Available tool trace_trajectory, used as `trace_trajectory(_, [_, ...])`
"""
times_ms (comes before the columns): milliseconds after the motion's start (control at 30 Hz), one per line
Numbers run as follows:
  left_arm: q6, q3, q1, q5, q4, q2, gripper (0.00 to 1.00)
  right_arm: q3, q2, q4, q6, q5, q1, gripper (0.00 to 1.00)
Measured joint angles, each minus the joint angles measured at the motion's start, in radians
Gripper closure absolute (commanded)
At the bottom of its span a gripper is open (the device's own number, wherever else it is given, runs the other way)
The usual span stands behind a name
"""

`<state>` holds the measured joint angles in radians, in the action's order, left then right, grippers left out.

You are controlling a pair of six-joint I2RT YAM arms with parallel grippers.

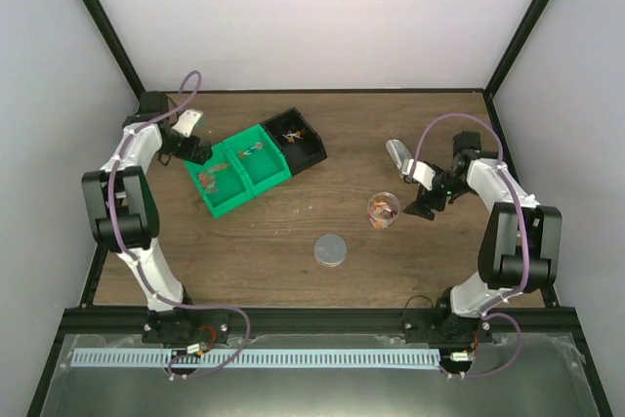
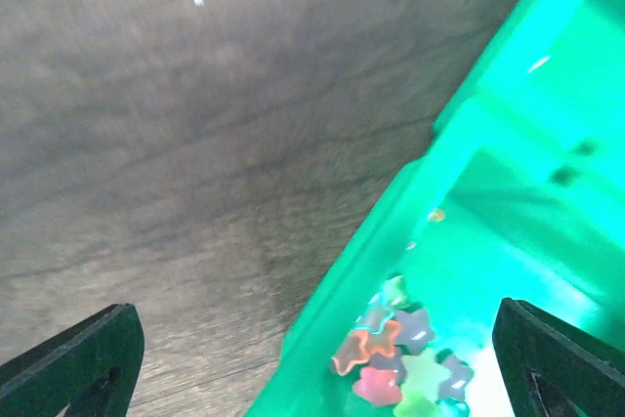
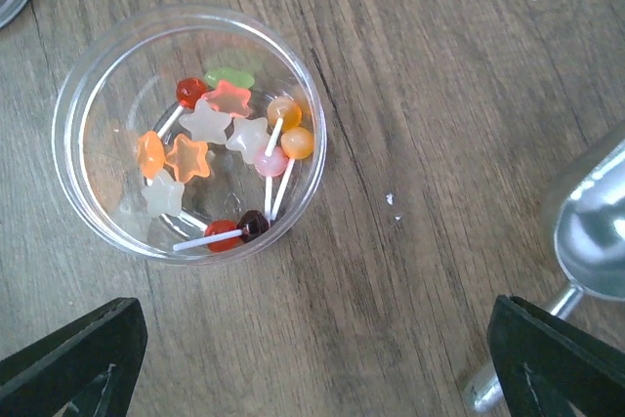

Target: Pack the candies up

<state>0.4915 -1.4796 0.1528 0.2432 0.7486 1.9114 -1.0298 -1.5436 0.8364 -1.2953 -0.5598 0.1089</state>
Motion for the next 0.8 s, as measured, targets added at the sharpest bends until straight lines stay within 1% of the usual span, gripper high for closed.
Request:
trace_trajectory(133, [-0.011,0.003,0.004,0.075,-0.035,-0.128,0.00,0.005,-0.043,-0.026,-0.073,-0.017,0.000,0.01])
trace_trajectory(200, [-0.021,0.023,0.007,0.136,-0.091,-0.213,0.00,0.005,-0.069,-0.041,-0.095,-0.026,0.000,0.01])
trace_trajectory(267, [-0.036,0.087,0.010,0.212,-0.174,-0.320,0.00,0.002,-0.103,-0.045,-0.111,-0.035,-0.008,0.01])
trace_trajectory(333, [-0.043,0.148,0.010,0.280,-0.215,-0.408,0.00,0.001,-0.140,-0.045,-0.122,-0.043,-0.018,0.01])
trace_trajectory(367, [-0.042,0.169,0.005,0.311,-0.216,-0.442,0.00,0.001,-0.153,-0.046,-0.126,-0.044,-0.023,0.01])
trace_trajectory(433, [-0.038,0.172,-0.018,0.335,-0.201,-0.456,0.00,0.004,-0.163,-0.055,-0.126,-0.047,-0.035,0.01])
trace_trajectory(500, [-0.016,0.166,-0.070,0.356,-0.169,-0.433,0.00,0.006,-0.163,-0.063,-0.125,-0.051,-0.053,0.01])
trace_trajectory(567, [0.028,0.193,-0.164,0.373,-0.128,-0.404,0.00,0.013,-0.163,-0.079,-0.116,-0.057,-0.074,0.02])
trace_trajectory(633, [0.059,0.270,-0.271,0.362,-0.126,-0.407,0.00,0.026,-0.163,-0.097,-0.094,-0.062,-0.098,0.03])
trace_trajectory(733, [0.114,0.422,-0.462,0.350,-0.126,-0.433,0.00,0.041,-0.165,-0.119,-0.049,-0.067,-0.130,0.04])
trace_trajectory(800, [0.147,0.483,-0.554,0.350,-0.127,-0.440,0.00,0.049,-0.165,-0.135,-0.017,-0.070,-0.150,0.04])
